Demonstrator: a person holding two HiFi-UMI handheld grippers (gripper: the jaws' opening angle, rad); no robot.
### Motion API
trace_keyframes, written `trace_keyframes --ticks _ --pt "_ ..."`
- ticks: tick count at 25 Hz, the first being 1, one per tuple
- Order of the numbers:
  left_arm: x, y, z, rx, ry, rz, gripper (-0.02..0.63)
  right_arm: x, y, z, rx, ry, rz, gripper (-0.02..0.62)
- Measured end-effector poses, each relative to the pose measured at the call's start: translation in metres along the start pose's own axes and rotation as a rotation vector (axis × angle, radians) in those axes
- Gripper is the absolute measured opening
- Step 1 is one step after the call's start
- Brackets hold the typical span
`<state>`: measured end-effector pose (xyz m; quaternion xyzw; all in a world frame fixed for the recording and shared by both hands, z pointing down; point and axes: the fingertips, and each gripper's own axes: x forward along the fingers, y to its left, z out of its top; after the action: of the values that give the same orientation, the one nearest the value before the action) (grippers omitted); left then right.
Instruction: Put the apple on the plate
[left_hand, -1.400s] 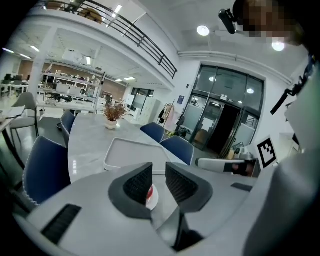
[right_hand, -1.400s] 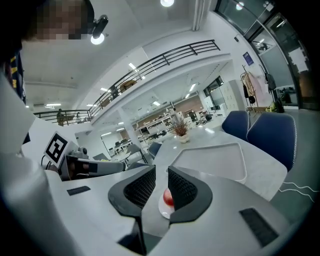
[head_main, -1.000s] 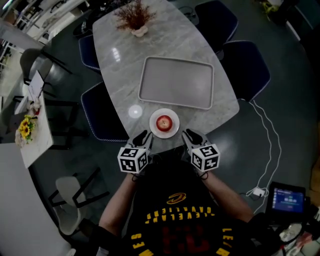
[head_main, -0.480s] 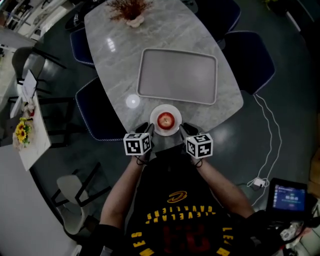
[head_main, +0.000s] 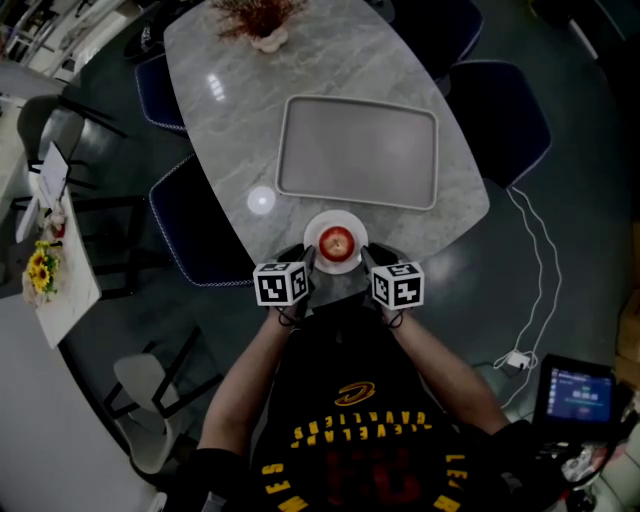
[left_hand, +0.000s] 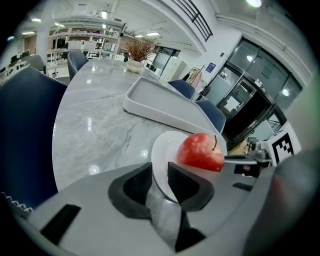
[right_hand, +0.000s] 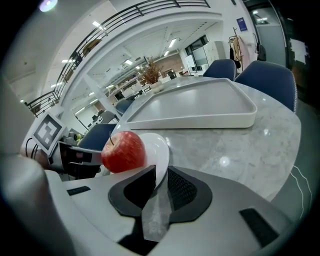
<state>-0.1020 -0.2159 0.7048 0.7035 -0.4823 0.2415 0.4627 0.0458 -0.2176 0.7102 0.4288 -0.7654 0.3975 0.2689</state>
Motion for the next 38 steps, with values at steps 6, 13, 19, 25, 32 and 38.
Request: trace_keyframes --ticks 6,13,19,25,32,38 --pt "0.008 -0.006 -0.001 -0.003 0.017 -0.034 0.095 0.003 -0.004 -0.003 0.056 0.018 -0.013 0.063" --pt "0.011 -0.004 -0.004 -0.093 0.027 -0.071 0.072 0.003 -0.008 0.0 0.171 -0.016 0.005 0.061" --pt "0.013 -0.004 -0.003 -0.199 0.035 -0.102 0.058 0.002 -0.014 0.002 0.304 -0.047 0.036 0.048" --pt "0.008 -0.004 -0.008 -0.297 0.037 -0.145 0.051 -0.003 -0.013 0.0 0.396 -0.064 0.081 0.043" --pt "-0.022 -0.005 -0.011 -0.331 0.001 -0.225 0.048 -0.025 0.011 -0.003 0.484 -0.114 0.138 0.04" --pt "-0.049 -0.013 0.006 -0.362 -0.054 -0.296 0.041 -0.047 0.026 0.015 0.522 -0.18 0.189 0.035"
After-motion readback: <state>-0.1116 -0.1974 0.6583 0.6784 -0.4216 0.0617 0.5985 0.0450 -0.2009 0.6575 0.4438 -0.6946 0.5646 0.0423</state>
